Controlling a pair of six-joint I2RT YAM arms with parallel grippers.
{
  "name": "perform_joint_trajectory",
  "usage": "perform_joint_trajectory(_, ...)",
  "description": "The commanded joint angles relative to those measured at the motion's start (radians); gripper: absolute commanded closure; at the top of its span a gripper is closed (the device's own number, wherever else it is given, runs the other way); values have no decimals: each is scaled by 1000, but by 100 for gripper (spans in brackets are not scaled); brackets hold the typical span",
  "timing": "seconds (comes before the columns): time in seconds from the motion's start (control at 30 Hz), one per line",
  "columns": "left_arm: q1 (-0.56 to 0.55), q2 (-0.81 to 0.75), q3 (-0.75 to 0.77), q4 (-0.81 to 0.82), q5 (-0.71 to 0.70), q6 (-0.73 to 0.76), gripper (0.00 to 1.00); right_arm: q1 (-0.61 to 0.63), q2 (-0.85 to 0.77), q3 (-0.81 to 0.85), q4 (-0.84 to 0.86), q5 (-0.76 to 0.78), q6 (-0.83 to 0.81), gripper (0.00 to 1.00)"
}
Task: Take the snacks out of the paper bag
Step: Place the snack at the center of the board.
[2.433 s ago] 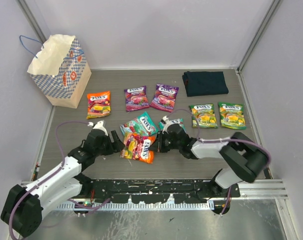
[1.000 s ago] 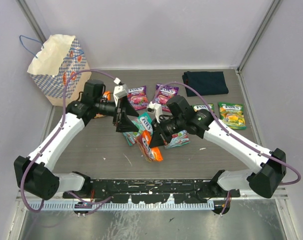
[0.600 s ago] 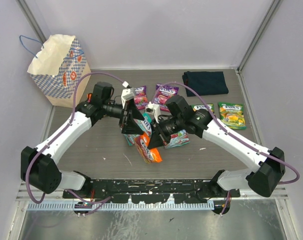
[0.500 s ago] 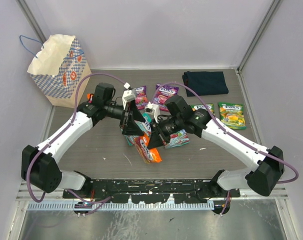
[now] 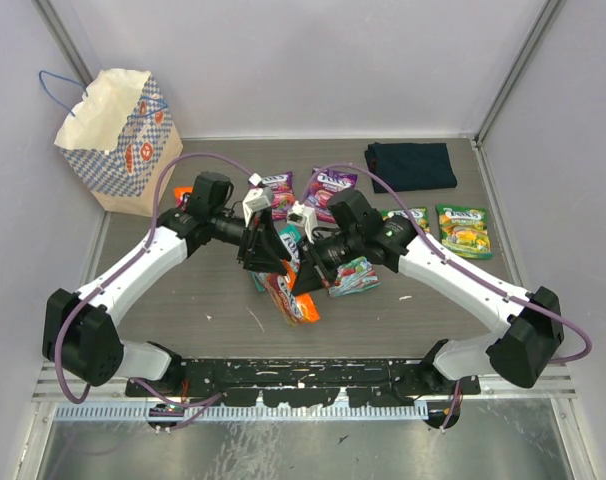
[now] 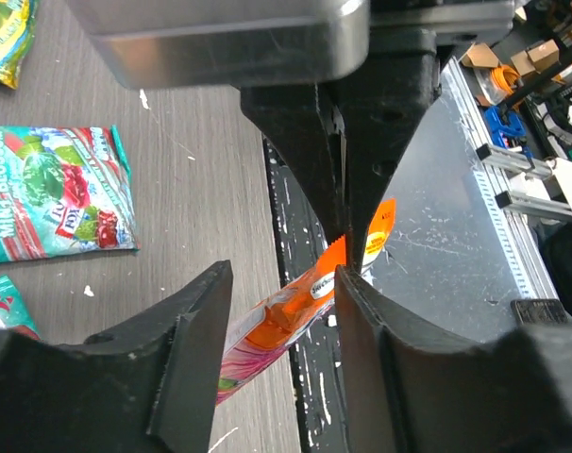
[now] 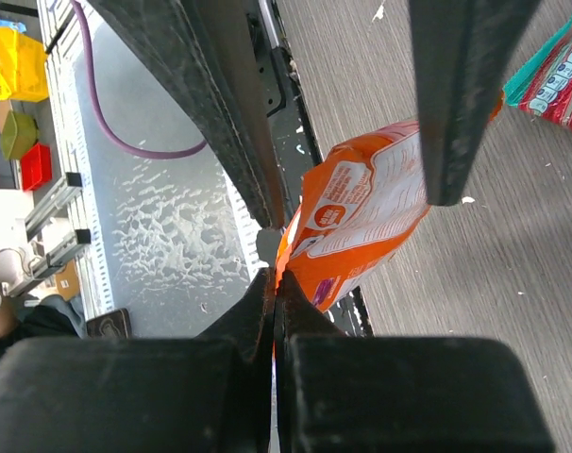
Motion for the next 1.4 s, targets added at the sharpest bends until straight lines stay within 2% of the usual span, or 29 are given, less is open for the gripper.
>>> perform_joint_trajectory(0.0, -9, -24, -6, 34, 55, 25, 57, -13, -11, 24, 71, -52, 19, 99)
perform_joint_trajectory(0.03, -10, -24, -6, 30, 56, 28, 67, -15, -11, 24, 73, -54, 19, 99)
perform_joint_trajectory(0.07, -10, -26, -5, 21, 53, 34, 92, -16, -11, 25, 72, -55, 18, 99)
perform_joint_trajectory(0.1, -10, -31, -6, 19, 34, 37, 99, -19, -11, 22, 73, -56, 17, 99)
perform_joint_trajectory(0.27, -8, -61, -39, 90, -65, -27, 100, -39, -22, 20, 74, -56, 24, 98)
perform_joint_trajectory(0.3, -5, -66, -50, 114, -105, -51, 100, -48, -26, 22, 73, -48, 30, 85)
perform_joint_trajectory(0.4, 26, -77, -95, 194, -228, -145, 100, -92, -46, 17, 73, 10, 58, 4)
perform_joint_trajectory(0.43, 48, -82, -113, 228, -259, -187, 100, -113, -55, 15, 71, 30, 64, 0)
perform_joint_trajectory(0.5, 89, -123, -161, 295, -312, -276, 100, -179, -75, 5, 66, 38, 76, 0)
perform_joint_trajectory(0.57, 117, -184, -216, 359, -442, -364, 100, -235, -100, -12, 67, 41, 85, 0)
perform_joint_trajectory(0.63, 130, -248, -250, 336, -616, -424, 100, -258, -131, -21, 67, 102, 88, 0)
perform_joint_trajectory(0.7, 146, -306, -268, 294, -733, -495, 100, -261, -163, -32, 81, 150, 91, 0)
perform_joint_trajectory(0.87, 193, -436, -265, 114, -941, -587, 100, -261, -180, -74, 152, 89, 125, 0)
perform_joint_trajectory(0.9, 216, -454, -260, 87, -942, -598, 100, -261, -180, -85, 164, 78, 131, 0)
perform_joint_trajectory(0.93, 265, -490, -236, 45, -869, -644, 100, -261, -181, -156, 260, 71, 193, 0)
perform_joint_trajectory(1.07, 269, -542, -204, 30, -804, -689, 100, -249, -175, -297, 493, 112, 289, 0)
perform_joint_trajectory(1.17, 268, -586, -184, 25, -804, -721, 100, -223, -199, -439, 797, 107, 382, 0)
perform_joint_trajectory(1.23, 268, -604, -161, 23, -807, -753, 100, -179, -199, -497, 981, 93, 409, 0)
perform_joint_trajectory(1.37, 268, -618, -142, 66, -800, -843, 100, -10, -191, -541, 1200, 232, 328, 0)
